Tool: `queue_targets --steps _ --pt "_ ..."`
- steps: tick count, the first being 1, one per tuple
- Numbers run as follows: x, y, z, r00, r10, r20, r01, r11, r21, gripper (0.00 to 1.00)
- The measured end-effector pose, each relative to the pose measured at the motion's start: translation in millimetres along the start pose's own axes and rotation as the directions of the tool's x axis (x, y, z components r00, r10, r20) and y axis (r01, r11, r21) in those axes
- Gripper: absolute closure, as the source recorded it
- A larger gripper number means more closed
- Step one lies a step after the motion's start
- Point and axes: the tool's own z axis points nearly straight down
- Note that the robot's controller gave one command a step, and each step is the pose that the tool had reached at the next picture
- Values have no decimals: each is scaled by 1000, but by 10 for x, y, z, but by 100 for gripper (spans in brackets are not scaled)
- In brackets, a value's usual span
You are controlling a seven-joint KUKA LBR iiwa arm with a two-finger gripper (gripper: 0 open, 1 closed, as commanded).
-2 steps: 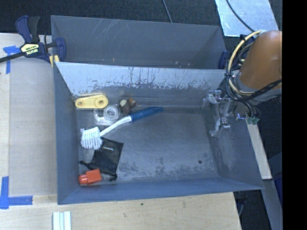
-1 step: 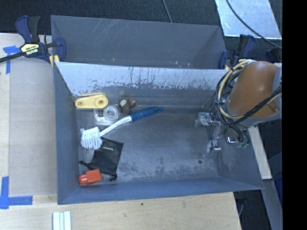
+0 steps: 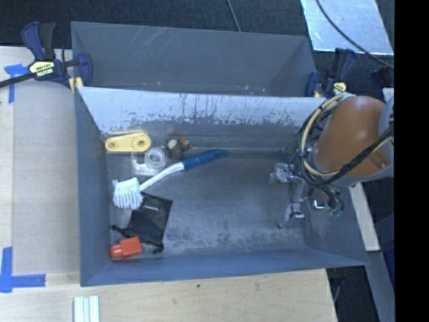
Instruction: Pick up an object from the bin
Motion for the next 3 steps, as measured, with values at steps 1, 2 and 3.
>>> queue_targets --steps 1,2,3 --pt "53 78 50 1000 -13 4 13 1000 3 0" --pt "-119 598 -334 859 -511 5 511 859 5 0" --pt "-28 845 141 992 -128 -2 128 992 0 0"
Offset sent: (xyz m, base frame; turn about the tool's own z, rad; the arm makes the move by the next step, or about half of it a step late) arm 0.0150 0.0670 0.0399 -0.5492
